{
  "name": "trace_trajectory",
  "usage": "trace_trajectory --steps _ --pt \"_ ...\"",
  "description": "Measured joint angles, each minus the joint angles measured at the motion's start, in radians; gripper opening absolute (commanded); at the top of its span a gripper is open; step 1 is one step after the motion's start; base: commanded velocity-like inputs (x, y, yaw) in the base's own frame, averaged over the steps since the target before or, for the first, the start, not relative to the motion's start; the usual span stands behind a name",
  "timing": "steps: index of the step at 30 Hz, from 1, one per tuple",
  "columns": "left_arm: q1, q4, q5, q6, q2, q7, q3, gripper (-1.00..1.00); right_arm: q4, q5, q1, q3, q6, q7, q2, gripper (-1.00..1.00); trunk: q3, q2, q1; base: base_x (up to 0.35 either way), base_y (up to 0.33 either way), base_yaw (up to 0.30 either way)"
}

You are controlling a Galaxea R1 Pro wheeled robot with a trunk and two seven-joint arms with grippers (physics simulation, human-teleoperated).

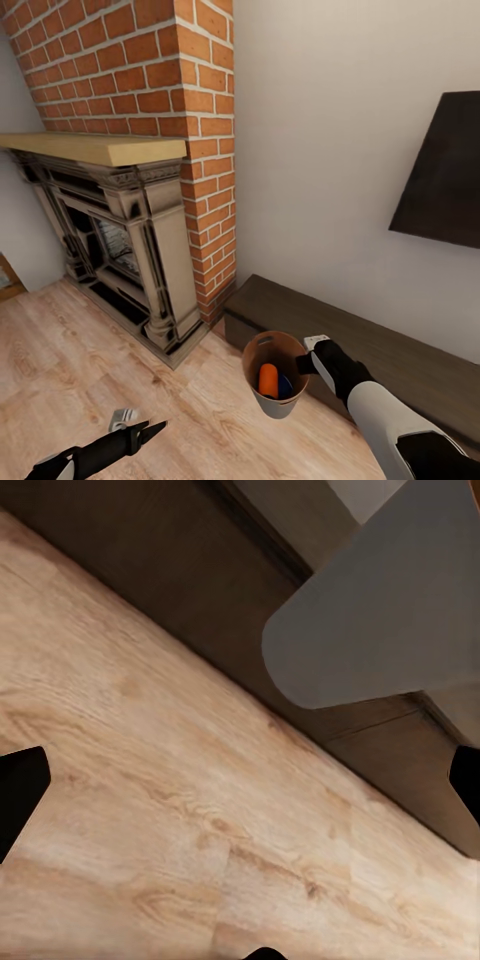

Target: Put the three can of soda from the living room inside the tash can in the kitchen.

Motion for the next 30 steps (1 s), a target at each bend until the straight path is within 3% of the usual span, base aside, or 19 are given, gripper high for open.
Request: trace_trajectory --steps 23,30 --pt "0.0 -0.001 0.0 0.0 0.0 0.0 0.0 1.0 0.001 0.0 0.0 0.002 0.0 0.0 0.002 -1.0 0.0 0.0 0.0 0.001 0.0 0.291" --pt "-0.001 -0.001 0.0 0.001 0.0 0.0 0.0 1.0 0.002 0.005 0.0 0.002 0.0 0.0 0.001 -1.0 0.0 0.0 0.0 0.281 0.041 0.291"
